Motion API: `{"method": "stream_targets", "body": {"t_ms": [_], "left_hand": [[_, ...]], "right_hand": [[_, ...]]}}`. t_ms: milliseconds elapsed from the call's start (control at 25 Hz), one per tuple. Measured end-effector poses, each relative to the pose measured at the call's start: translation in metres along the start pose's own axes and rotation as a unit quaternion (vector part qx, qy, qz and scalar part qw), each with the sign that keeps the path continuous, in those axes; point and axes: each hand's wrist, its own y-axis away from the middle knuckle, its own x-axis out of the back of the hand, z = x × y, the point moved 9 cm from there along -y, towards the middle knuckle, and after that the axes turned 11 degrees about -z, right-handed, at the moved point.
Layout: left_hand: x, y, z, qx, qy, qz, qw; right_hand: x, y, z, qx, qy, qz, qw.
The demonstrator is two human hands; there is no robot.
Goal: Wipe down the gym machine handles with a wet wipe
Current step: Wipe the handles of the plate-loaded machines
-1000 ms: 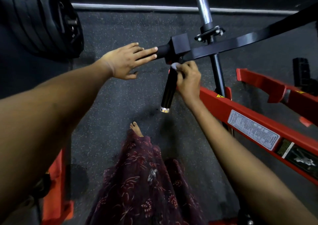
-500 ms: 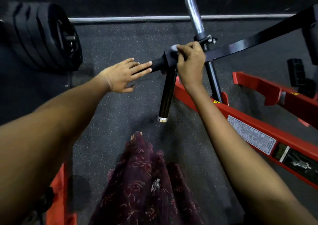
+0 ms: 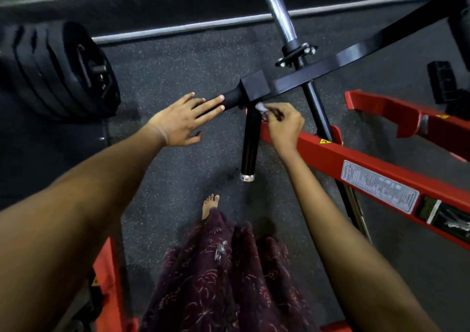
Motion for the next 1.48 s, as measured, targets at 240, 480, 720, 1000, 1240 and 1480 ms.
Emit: {"method": "stream_targets", "body": {"t_ms": [240, 480, 720, 1000, 1240, 1480], "left_hand": [[0.006, 0.0, 0.001, -0.006, 0.018, 0.022, 1.0], [0.004, -0.001, -0.001, -0.004, 0.032, 0.009, 0.999], [0.002, -0.002, -0.001, -0.005, 0.032, 0.005, 0.999], [0.002, -0.002, -0.002, -0.006, 0.037, -0.008, 0.999], [0.006, -0.002, -0.002, 0.009, 0.044, -0.022, 0.999], [0.018, 0.0, 0.0, 0.037, 0.054, -0.069, 0.995]], "right_hand": [[-0.04, 0.04, 0.053, -0.181, -0.239, -0.157, 0.941], [-0.043, -0.003, 0.05, -0.275, -0.315, -0.149, 0.896], [-0.064, 0.07, 0.09, -0.285, -0.287, -0.21, 0.89], [-0.095, 0.165, 0.126, -0.413, -0.456, -0.194, 0.764], [-0.098, 0.181, 0.114, -0.441, -0.606, -0.078, 0.657], [-0.024, 0.162, 0.102, -0.424, -0.429, -0.098, 0.792]]}}
